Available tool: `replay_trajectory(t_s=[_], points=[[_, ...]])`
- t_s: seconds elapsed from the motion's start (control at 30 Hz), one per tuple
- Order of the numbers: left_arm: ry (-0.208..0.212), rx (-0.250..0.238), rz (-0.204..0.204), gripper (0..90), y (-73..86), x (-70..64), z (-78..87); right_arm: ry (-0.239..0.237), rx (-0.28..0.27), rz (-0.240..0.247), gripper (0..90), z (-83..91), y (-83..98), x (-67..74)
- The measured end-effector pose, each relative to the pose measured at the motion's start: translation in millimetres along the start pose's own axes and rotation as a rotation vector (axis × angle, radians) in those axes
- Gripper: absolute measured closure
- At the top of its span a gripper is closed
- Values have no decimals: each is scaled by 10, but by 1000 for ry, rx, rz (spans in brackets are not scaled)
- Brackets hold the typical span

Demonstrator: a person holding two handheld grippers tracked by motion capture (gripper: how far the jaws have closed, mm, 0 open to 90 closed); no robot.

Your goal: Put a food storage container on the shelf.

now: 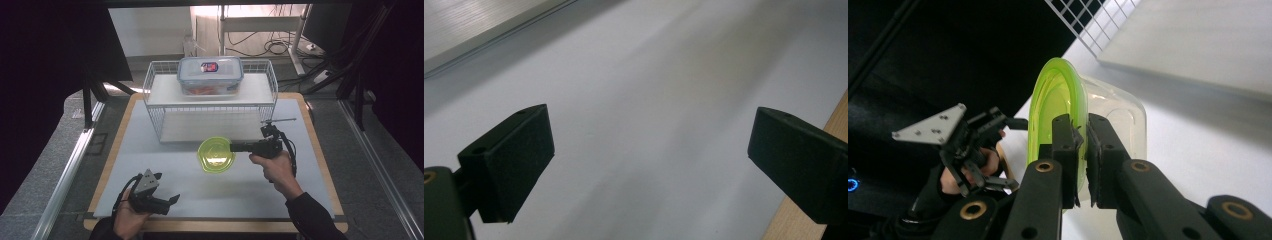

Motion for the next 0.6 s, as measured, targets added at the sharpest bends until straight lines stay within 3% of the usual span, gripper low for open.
replay_trajectory(t_s=[0.6], points=[[2, 10, -3, 45, 10, 2, -6, -65, -97, -4, 843, 324, -555, 392]])
Point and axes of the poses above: each handheld gripper's, and its own axes: z roughly backward along the jaws, y roughly out of its underside, x roughly to its left, the point moved 8 cm from there along -z, roughly forward along the jaws, and after that the axes turned 9 degrees about -z, right-handed, at the moved point
